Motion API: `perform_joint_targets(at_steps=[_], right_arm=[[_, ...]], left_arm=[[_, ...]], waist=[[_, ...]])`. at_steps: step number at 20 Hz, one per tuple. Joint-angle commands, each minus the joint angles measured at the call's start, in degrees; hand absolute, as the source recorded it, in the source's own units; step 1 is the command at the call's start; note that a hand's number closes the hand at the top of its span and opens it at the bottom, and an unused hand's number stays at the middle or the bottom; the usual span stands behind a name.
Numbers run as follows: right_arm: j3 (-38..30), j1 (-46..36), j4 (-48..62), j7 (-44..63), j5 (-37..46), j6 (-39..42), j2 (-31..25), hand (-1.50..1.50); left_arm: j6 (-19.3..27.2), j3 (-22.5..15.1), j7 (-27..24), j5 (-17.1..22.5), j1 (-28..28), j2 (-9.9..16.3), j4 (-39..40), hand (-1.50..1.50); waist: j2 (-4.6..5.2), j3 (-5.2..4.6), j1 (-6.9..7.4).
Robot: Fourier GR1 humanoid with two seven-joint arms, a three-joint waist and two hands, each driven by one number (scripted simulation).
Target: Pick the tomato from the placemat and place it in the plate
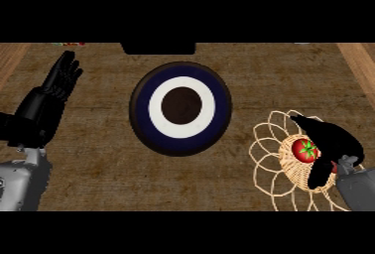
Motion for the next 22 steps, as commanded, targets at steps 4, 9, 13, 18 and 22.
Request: perform_joint_targets(at_steps=[4, 9, 13, 18, 22], right_arm=[[-0.36, -1.31, 9.31, -4.47, 6.24, -1.57, 4.25, -1.5], [-1.86, -2.47, 13.05, -5.17, 9.53, -1.32, 5.38, -1.5], [-0.88, -0.48, 15.02, -13.57, 11.63, -14.73, 7.15, 1.5], [-2.88, -4.05, 16.31, -17.36, 15.85, -19.65, 3.84, 1.5], [-7.44, 12.22, 6.87, 3.19, 16.49, -32.04, 13.3, 1.5]], left_arm=[[-0.42, 0.59, 0.21, -1.9, 0.99, -1.83, -1.17, 0.0], [-3.36, 3.0, -0.42, -0.93, -0.67, -0.58, 0.42, 0.0], [-1.57, 1.57, -1.35, -2.01, -0.68, -2.86, 1.92, 0.0], [-4.81, 4.31, -4.03, -0.43, 3.27, -0.5, 0.64, 0.0], [-2.01, 4.71, -2.31, -2.3, 3.46, -0.26, 1.12, 0.0]], waist=[[0.0, 0.0, 0.08], [-0.02, -0.01, 0.01], [0.11, 0.06, -0.05], [-0.01, 0.0, 0.25], [-1.42, -0.01, -5.06]])
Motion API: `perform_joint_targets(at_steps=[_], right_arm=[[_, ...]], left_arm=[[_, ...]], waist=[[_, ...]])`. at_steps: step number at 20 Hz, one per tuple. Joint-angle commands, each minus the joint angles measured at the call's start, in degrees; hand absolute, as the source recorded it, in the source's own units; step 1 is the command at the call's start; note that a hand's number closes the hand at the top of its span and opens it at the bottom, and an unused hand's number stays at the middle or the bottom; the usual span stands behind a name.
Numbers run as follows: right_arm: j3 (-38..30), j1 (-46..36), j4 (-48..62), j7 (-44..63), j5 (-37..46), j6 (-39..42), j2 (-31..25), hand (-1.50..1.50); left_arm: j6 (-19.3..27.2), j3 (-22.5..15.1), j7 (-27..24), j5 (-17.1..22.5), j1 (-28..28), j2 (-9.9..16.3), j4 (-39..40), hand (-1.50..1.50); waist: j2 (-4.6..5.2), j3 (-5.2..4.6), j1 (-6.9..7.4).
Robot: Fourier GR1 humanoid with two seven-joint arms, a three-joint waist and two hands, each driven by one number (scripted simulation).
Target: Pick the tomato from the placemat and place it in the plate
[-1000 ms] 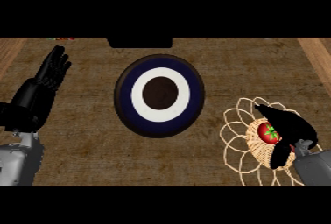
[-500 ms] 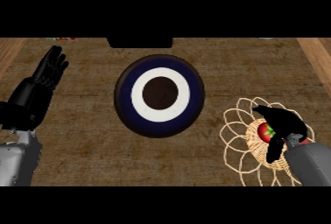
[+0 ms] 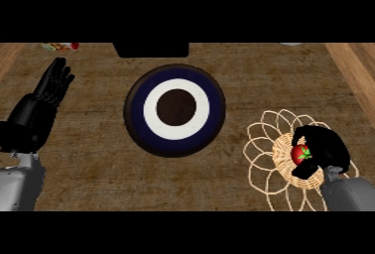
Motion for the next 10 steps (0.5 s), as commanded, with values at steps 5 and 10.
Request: perform_joint_targets(at_steps=[5, 10], right_arm=[[-4.79, 22.66, -11.73, 17.17, 7.0, -21.67, 9.46, 1.5], [4.78, 35.79, -26.49, 20.75, 19.03, -32.53, 17.0, 1.5]], left_arm=[[0.69, 2.13, 1.61, 0.71, 2.76, 0.88, -1.72, 0.0], [1.22, 0.35, 2.04, -0.57, 2.26, 0.01, -3.43, 0.0]], waist=[[-0.46, 0.77, -4.17], [0.25, 0.78, -1.87]])
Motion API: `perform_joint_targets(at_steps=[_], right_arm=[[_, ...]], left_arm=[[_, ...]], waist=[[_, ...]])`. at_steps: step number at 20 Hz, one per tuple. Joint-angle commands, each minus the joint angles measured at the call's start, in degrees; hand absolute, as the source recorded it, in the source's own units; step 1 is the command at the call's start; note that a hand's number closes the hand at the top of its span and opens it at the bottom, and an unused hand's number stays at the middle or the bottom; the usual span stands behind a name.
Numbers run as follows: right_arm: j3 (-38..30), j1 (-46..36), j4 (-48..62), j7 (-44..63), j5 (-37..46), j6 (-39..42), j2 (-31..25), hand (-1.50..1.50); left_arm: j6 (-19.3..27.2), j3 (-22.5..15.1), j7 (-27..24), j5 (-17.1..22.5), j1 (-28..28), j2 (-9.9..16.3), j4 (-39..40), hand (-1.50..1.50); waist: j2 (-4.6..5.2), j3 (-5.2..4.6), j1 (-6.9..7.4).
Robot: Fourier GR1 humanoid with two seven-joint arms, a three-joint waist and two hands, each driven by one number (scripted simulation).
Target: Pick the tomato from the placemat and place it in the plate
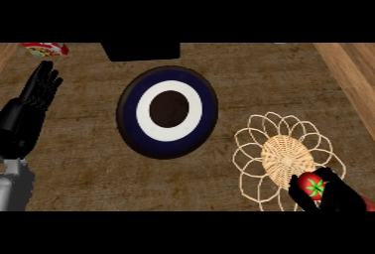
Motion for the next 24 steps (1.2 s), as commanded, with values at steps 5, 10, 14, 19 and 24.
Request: perform_joint_targets(at_steps=[5, 10, 14, 19, 24], right_arm=[[17.18, 18.04, -23.05, 2.15, 16.19, -11.26, 7.98, 1.5], [28.92, 16.22, -31.31, 1.18, 22.65, -12.4, 10.86, 1.5], [38.95, 12.22, -29.92, 7.14, 29.92, -13.31, 10.95, 1.5], [42.1, -1.27, -32.42, 17.6, 33.08, 1.42, 10.86, 1.5], [40.17, -12.06, -29.16, 21.48, 26.23, 1.86, 10.57, 1.5]], left_arm=[[0.16, -1.58, 0.24, -0.8, -1.76, -1.24, 0.85, 0.0], [-1.24, -1.04, -0.4, 0.13, -0.79, -0.5, -0.58, 0.0], [-1.55, -1.3, -1.28, -0.24, -3.47, -0.9, 2.47, 0.0], [-0.3, -3.65, 0.37, -1.9, -3.15, -3.07, 0.26, 0.0], [-2.15, -1.74, -0.4, -0.21, -5.1, -1.18, 1.81, 0.0]], waist=[[1.23, 0.78, 1.99], [1.32, 0.79, 3.69], [1.66, 0.84, 3.97], [1.81, 0.85, 4.71], [2.3, 0.8, 6.19]])
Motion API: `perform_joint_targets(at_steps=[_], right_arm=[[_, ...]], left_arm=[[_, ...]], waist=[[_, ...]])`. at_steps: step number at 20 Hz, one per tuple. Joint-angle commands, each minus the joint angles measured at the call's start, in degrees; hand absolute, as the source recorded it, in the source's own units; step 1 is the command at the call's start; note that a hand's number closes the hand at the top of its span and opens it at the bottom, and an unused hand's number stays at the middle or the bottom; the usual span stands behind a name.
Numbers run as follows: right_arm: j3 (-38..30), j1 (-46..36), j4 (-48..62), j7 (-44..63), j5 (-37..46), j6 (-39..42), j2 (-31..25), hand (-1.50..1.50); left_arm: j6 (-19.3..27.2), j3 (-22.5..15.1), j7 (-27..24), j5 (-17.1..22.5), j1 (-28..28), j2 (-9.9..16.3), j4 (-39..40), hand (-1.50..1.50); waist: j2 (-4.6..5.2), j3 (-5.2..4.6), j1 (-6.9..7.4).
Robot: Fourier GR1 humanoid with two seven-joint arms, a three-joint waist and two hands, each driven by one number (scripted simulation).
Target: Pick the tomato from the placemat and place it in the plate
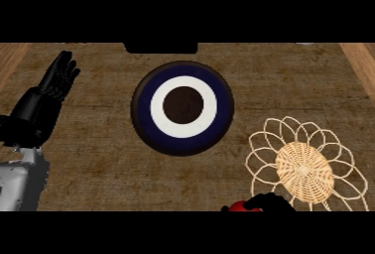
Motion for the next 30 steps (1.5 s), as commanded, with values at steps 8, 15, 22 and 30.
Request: perform_joint_targets(at_steps=[8, 15, 22, 30], right_arm=[[-11.09, -28.75, 14.29, 11.0, -16.68, 1.38, 8.86, 1.5], [-20.53, -49.17, 36.58, 13.07, -25.87, -0.1, 9.06, 1.5], [-22.95, -60.94, 57.22, 11.16, -36.37, -10.21, 9.1, 1.5], [-25.72, -67.19, 70.36, 0.7, -51.29, -24.15, 9.11, -1.5]], left_arm=[[-1.7, -0.66, -0.29, 0.56, -1.79, 0.04, 0.8, 0.0], [0.2, -1.51, 0.21, -1.33, -3.14, -1.37, 2.65, 0.0], [0.85, -2.61, 1.58, -1.47, -3.47, -2.9, 1.32, 0.0], [0.08, -3.0, -0.74, -2.02, -3.73, -2.94, 2.39, 0.0]], waist=[[0.67, 0.05, 2.63], [0.5, 0.07, 2.24], [0.6, 0.13, 2.92], [1.27, 0.16, 4.42]])
